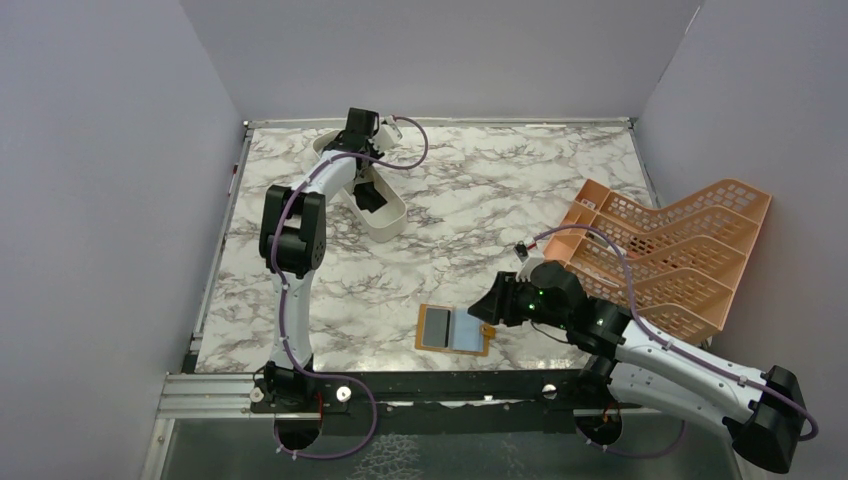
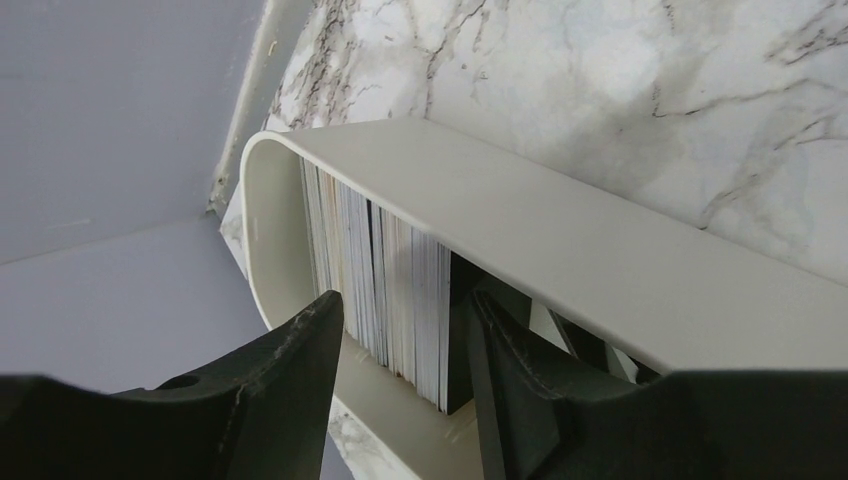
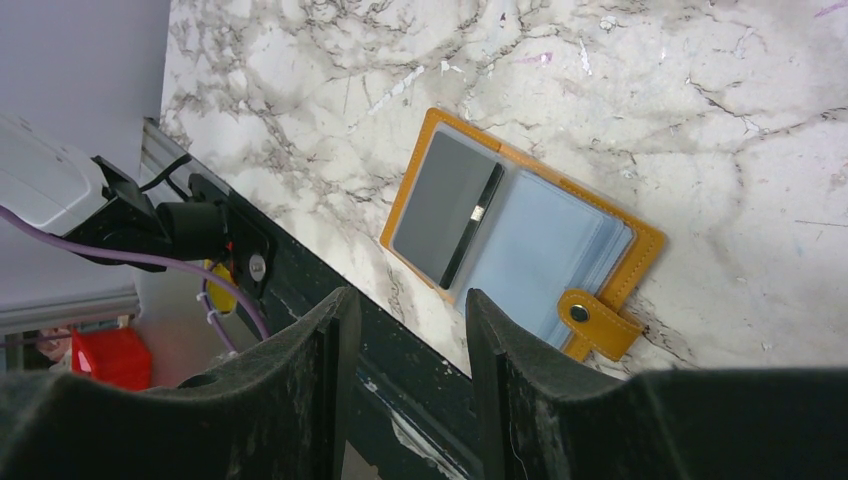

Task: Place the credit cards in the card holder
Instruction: Pick up the credit card from the storage box.

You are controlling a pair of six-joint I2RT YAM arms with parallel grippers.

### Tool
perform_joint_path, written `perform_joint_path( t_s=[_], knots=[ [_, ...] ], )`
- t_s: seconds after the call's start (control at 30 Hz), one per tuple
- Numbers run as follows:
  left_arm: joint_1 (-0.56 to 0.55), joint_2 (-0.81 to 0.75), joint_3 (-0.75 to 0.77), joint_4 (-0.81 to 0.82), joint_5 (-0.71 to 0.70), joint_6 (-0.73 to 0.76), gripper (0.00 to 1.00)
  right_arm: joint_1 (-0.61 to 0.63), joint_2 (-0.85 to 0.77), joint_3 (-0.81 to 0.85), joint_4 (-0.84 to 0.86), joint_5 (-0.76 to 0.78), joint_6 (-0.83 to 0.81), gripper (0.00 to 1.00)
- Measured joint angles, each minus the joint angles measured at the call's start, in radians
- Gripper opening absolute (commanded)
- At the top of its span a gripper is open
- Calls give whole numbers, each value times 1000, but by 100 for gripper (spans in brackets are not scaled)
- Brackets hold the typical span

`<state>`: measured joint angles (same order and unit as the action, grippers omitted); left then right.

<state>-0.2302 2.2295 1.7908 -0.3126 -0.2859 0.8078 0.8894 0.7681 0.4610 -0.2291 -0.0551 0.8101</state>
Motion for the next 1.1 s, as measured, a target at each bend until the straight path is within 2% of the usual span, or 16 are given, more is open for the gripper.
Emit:
perform_joint_path(
  t_s=[0.6, 0.83, 1.1],
  knots=[
    [8, 4, -50, 53, -44, 38, 57, 0, 16, 0, 5, 0, 0, 49],
    [8, 6, -49, 53, -45, 41, 49, 0, 24, 0, 8, 0, -1, 48],
    [8, 8, -46, 49, -52, 60, 46, 0, 28, 2, 19, 0, 0, 49]
  ],
)
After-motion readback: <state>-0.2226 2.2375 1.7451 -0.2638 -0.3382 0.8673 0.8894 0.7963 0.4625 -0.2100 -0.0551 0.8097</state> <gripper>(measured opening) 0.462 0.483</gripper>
